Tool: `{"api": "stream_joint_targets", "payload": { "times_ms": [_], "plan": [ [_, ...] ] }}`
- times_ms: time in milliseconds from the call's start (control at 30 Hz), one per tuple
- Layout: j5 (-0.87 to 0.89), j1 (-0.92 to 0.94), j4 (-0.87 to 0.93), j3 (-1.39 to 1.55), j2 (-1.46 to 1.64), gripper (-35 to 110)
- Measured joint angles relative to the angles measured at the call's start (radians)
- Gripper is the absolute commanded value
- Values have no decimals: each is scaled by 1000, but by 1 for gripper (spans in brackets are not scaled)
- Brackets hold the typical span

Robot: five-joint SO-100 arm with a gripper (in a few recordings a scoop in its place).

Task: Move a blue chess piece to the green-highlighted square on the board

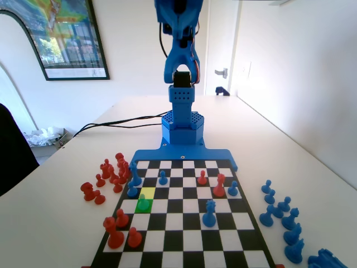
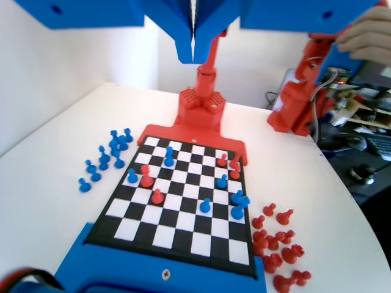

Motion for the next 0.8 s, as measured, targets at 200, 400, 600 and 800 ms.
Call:
{"api": "stream_joint_targets", "payload": {
  "times_ms": [200,400,600,800],
  "plan": [
    [0,2,-46,110,95,1],
    [15,9,-74,149,158,1],
    [28,9,-74,149,190,1],
    [28,17,-74,149,210,1]
  ]
}}
